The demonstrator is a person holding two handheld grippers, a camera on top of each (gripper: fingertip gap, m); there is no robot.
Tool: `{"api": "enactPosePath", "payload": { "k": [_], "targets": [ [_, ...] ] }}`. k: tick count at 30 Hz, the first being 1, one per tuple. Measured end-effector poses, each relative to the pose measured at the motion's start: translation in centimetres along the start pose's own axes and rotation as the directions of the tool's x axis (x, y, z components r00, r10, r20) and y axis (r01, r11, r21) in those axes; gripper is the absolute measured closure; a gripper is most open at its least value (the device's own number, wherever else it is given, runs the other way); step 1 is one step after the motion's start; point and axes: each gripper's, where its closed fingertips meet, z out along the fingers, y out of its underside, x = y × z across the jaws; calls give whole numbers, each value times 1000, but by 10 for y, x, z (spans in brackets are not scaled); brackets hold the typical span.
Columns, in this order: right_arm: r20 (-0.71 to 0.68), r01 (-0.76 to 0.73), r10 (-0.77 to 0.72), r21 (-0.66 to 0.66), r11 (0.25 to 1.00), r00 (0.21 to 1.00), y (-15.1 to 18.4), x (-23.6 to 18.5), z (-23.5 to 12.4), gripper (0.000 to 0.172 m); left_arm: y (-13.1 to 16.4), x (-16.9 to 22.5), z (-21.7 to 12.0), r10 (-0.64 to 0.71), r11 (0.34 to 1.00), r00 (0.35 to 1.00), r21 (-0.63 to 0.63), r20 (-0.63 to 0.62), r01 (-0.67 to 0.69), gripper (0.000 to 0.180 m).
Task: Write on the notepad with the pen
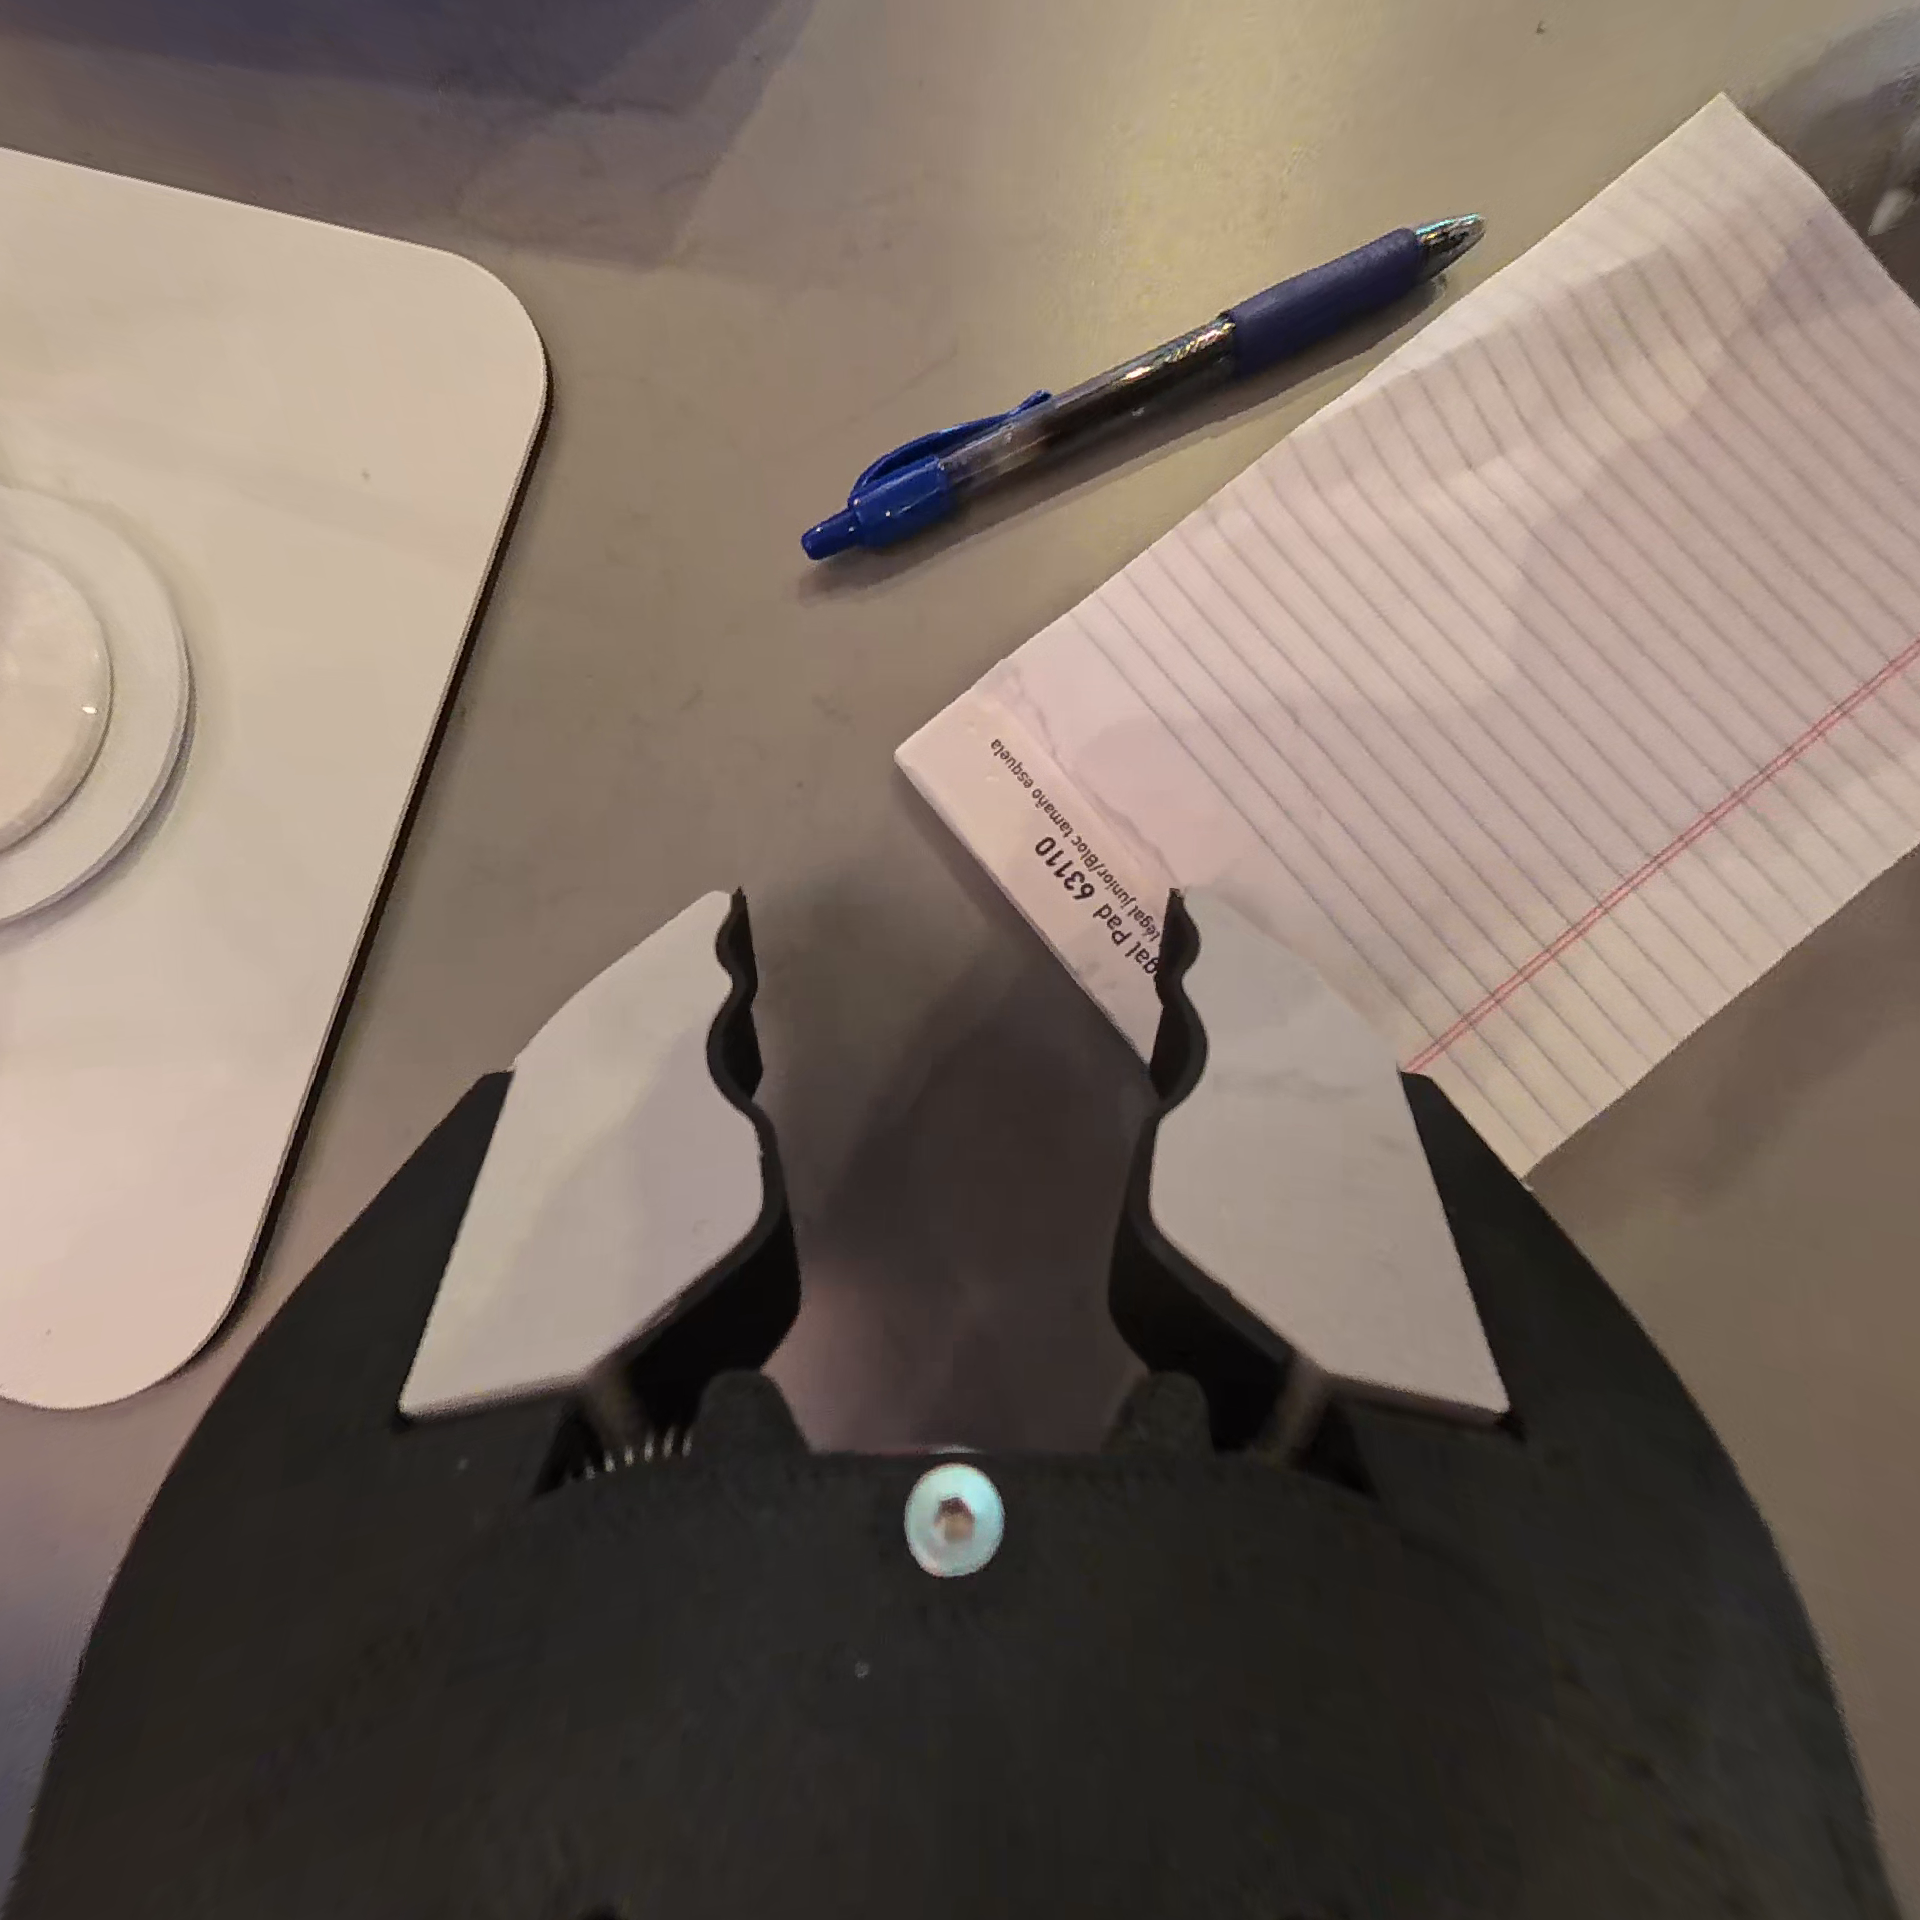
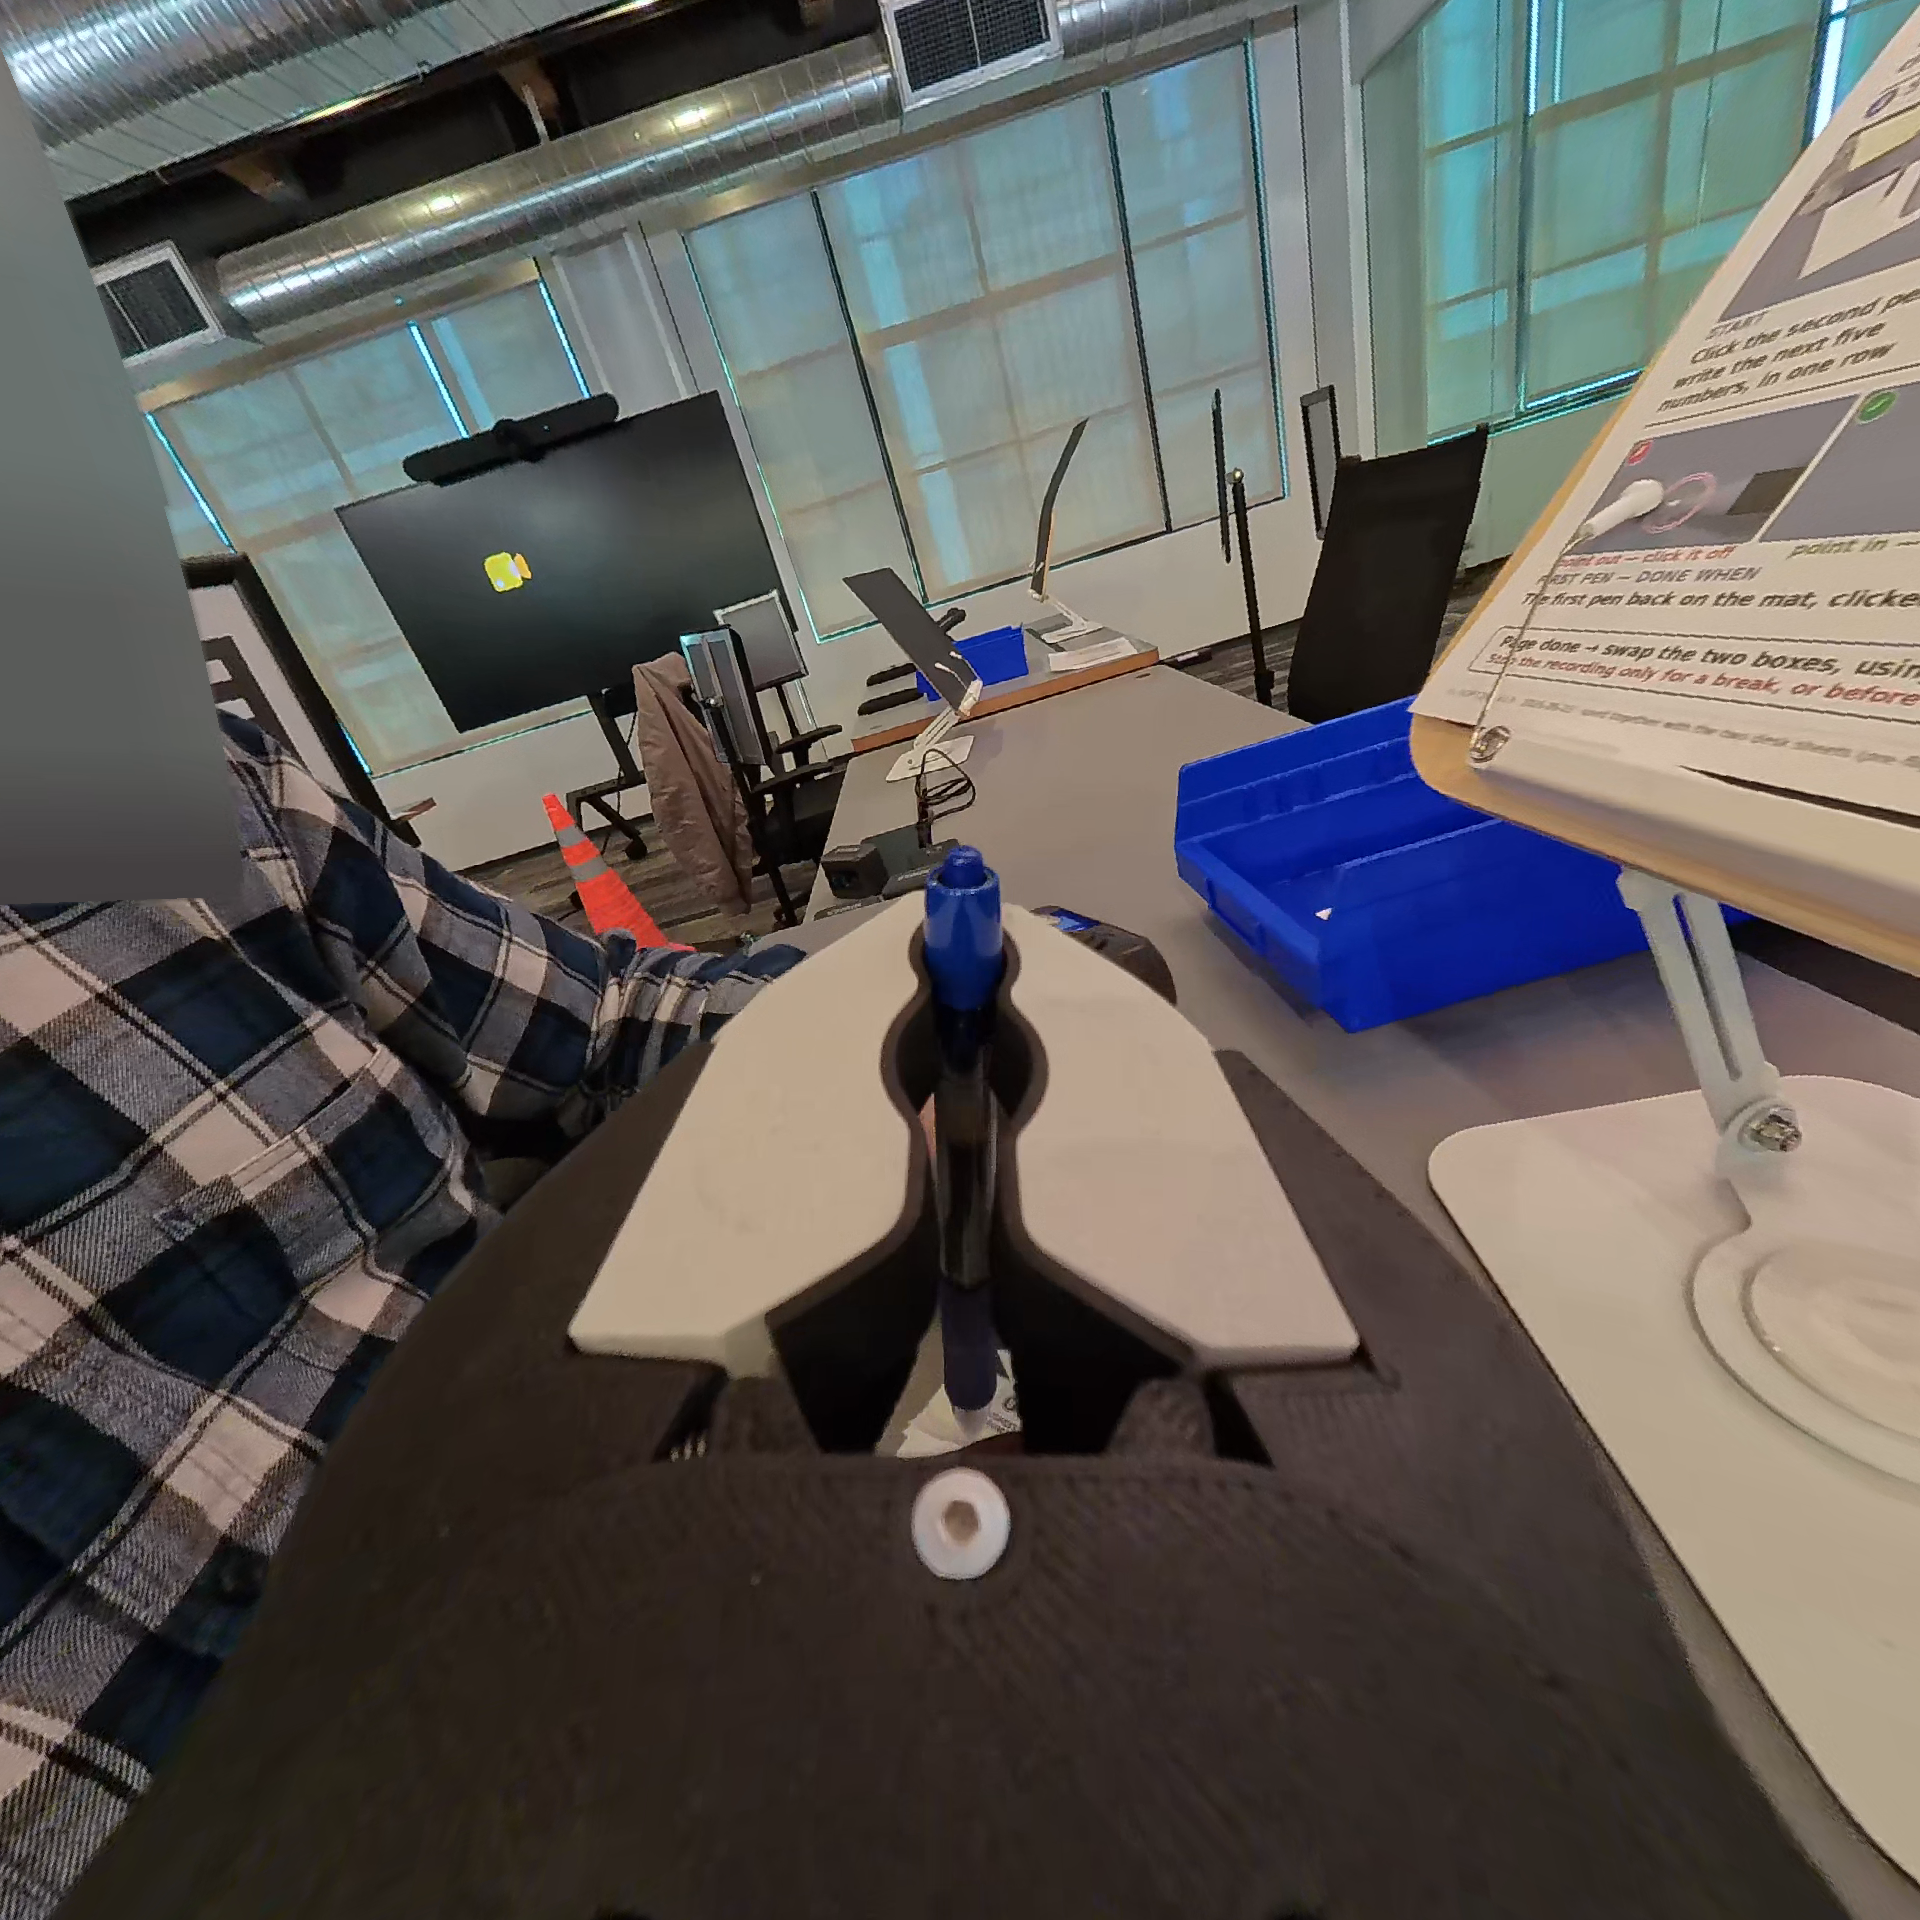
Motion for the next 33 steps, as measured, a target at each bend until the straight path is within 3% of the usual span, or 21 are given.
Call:
{"api": "enactPosePath", "payload": {
  "k": [8,15,19,24,33],
  "targets": [
    [63,-5,6,-25,1000,998,20,-10,8,166,3,-11,-6,2,1000,999,-9,46,-2,103],
    [153,-1,10,-58,998,988,43,-16,20,166,2,-11,-4,-15,1000,1000,2,23,15,100],
    [210,14,1,-72,997,978,56,-21,26,166,-5,-2,-12,-27,998,998,59,-63,31,97],
    [278,34,-6,-95,995,961,73,-29,31,167,5,1,-2,-1,1000,998,2,-61,1,98],
    [286,65,-24,-135,989,958,98,-28,37,166,6,0,-1,-20,1000,997,3,-75,20,96]
  ]
}}
